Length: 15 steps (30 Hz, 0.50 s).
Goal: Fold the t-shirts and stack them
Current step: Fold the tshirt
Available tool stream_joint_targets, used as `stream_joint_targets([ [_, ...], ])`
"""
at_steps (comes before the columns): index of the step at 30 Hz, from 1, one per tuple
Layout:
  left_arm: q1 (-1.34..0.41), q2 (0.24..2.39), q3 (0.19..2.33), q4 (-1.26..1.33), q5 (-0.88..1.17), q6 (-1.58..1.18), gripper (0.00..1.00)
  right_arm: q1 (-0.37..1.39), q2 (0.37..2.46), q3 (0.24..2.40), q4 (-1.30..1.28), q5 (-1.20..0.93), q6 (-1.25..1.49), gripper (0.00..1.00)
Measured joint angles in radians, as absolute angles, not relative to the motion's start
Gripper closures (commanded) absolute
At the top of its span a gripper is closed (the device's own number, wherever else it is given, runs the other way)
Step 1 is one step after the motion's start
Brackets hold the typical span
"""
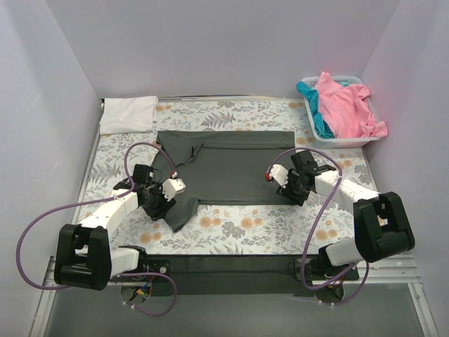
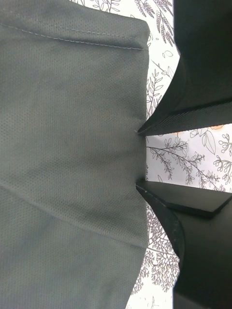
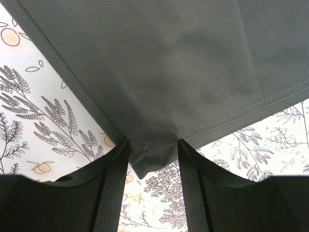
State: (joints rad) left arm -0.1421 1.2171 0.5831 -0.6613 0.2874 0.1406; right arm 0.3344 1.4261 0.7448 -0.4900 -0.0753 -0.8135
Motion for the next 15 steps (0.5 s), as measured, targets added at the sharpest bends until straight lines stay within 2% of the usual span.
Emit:
stream_joint_targets([
  [6, -0.146, 1.222, 0.579, -0.642, 0.28, 0.15, 0.89, 0.337, 1.39, 0.711, -0.464, -0.064, -0.824, 0.57],
  [8, -0.146, 1.222, 0.579, -0.642, 0.28, 0.16, 0.94, 0.337, 1.383, 0.705, -0.464, -0.06, -0.827, 0.57],
  [10, -0.146, 1.221, 0.579, -0.645, 0.281, 0.168, 0.96, 0.337, 1.38, 0.704, -0.466, -0.052, -0.827, 0.54],
  [15, -0.147, 1.209, 0.575, -0.663, 0.281, 0.18, 0.98, 0.337, 1.369, 0.706, -0.487, -0.043, -0.828, 0.55],
])
